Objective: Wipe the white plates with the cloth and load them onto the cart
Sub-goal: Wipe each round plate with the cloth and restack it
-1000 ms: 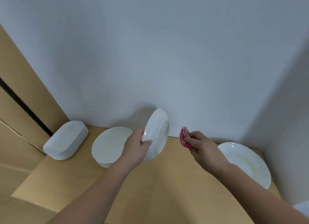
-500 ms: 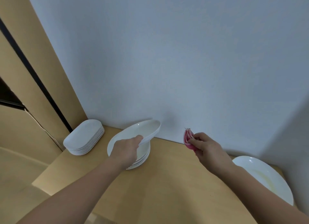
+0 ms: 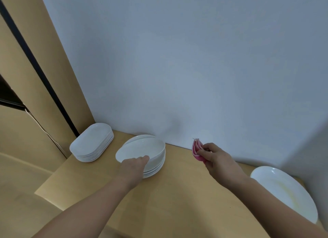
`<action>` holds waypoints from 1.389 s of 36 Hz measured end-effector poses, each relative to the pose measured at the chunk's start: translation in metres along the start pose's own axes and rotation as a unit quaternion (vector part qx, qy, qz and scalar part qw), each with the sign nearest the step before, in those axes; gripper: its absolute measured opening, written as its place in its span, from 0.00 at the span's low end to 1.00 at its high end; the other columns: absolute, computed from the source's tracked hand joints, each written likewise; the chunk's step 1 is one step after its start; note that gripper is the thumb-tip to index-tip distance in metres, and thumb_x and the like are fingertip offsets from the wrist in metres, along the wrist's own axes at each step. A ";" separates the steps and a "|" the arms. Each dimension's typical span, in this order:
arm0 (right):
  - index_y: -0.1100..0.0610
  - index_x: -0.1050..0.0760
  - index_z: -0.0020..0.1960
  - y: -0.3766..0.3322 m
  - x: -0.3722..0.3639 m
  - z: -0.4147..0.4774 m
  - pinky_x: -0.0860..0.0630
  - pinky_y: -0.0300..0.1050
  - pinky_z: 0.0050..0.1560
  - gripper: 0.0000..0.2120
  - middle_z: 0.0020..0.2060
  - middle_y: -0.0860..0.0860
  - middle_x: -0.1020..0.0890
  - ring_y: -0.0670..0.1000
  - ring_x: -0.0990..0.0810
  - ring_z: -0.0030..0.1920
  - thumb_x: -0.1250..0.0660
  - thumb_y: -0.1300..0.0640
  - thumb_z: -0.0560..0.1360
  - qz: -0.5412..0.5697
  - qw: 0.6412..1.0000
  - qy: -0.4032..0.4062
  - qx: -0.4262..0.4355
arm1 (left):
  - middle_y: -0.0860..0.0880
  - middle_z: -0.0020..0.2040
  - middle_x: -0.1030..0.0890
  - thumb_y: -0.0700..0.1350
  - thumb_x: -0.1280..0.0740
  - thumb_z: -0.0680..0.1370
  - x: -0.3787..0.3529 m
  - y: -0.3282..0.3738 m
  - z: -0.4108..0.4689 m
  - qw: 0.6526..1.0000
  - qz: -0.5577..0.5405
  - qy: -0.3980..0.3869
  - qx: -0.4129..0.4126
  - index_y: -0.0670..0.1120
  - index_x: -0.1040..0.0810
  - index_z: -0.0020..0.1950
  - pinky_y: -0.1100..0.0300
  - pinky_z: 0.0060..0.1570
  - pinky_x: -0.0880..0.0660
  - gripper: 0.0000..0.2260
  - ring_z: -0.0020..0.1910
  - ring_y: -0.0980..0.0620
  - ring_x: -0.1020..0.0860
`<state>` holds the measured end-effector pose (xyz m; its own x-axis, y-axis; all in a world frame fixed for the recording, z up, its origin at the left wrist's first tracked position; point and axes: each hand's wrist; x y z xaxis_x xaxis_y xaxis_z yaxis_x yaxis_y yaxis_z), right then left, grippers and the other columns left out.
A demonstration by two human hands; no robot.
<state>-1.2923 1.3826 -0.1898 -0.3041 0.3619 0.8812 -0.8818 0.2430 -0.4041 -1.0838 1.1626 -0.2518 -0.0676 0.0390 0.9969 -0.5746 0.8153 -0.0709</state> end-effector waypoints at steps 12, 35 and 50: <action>0.51 0.22 0.59 -0.010 -0.015 -0.002 0.32 0.28 0.43 0.16 0.55 0.44 0.25 0.44 0.25 0.45 0.36 0.66 0.76 -0.023 1.000 -0.011 -0.005 | 0.49 0.48 0.20 0.35 0.45 0.75 -0.028 -0.010 0.000 0.998 -0.041 -0.040 -0.025 0.48 0.27 0.56 0.57 0.38 0.36 0.14 0.43 0.46 0.23; 0.59 0.20 0.55 -0.003 -0.006 -0.045 0.38 0.17 0.49 0.18 0.53 0.51 0.21 0.34 0.29 0.48 0.36 0.75 0.71 -0.013 0.998 0.031 -0.056 | 0.53 0.43 0.28 0.36 0.45 0.76 -0.043 -0.003 0.014 0.992 -0.074 -0.102 -0.016 0.49 0.31 0.53 0.58 0.41 0.30 0.11 0.44 0.50 0.27; 0.60 0.19 0.57 0.040 0.041 -0.129 0.28 0.31 0.51 0.15 0.51 0.54 0.21 0.51 0.19 0.49 0.35 0.72 0.74 -0.043 0.981 0.083 -0.172 | 0.50 0.55 0.21 0.49 0.45 0.82 -0.012 0.167 0.044 0.958 -0.205 0.018 -0.199 0.49 0.27 0.63 0.57 0.42 0.29 0.13 0.53 0.47 0.22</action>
<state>-1.2934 1.5231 -0.2016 -0.1465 0.4608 0.8753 -0.7196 0.5575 -0.4139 -1.2146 1.2726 -0.2768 0.1291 -0.3187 0.9390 -0.1890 0.9217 0.3388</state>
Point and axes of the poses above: each hand's wrist, its own z-axis towards the middle knuckle, its own x-axis out of the back of the hand, y = z × x
